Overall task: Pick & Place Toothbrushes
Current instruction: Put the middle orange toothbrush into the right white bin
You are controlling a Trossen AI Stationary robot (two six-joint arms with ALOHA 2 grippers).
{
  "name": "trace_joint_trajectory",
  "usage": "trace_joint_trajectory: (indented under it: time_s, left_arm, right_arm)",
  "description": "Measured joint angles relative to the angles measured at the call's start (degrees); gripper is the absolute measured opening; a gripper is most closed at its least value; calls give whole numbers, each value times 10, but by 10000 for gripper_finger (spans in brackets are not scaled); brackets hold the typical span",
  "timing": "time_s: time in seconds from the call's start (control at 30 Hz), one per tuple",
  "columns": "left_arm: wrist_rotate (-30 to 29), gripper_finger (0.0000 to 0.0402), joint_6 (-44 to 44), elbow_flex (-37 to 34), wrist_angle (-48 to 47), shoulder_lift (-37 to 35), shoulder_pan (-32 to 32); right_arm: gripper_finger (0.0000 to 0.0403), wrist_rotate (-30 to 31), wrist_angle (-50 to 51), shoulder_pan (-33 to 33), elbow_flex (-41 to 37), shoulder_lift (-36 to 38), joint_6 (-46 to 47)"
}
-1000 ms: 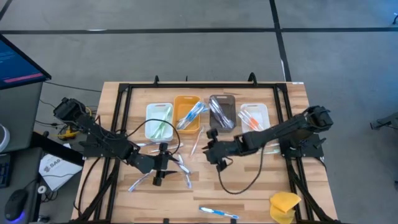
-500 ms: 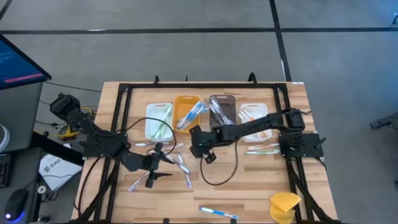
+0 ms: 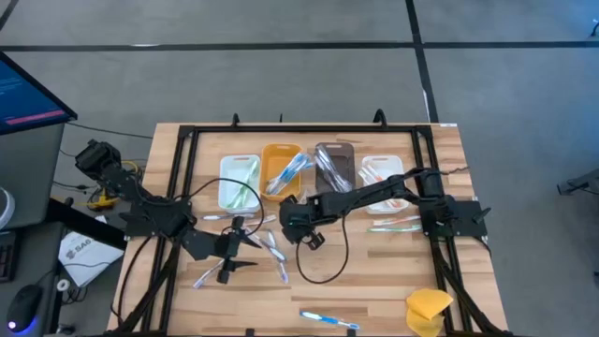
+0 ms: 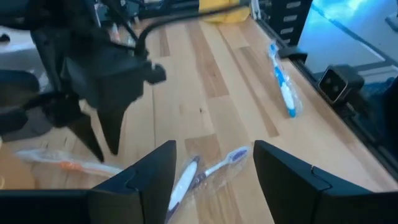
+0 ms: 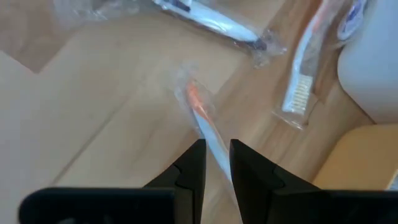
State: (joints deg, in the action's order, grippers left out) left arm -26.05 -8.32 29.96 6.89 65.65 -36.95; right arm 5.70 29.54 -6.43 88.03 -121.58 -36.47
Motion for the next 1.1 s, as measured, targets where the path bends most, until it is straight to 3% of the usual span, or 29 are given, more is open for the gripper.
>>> trace_joint_trajectory:
  time_s: [0.57, 1.1]
  left_arm:
    - [-7, 209, -31, -34, 14, 1, 2]
    - [-7, 209, -31, -34, 18, 1, 2]
  right_arm:
    - [66, -13, 2, 15, -1, -7, -1]
    - [66, -23, -50, 29, 6, -74, 6]
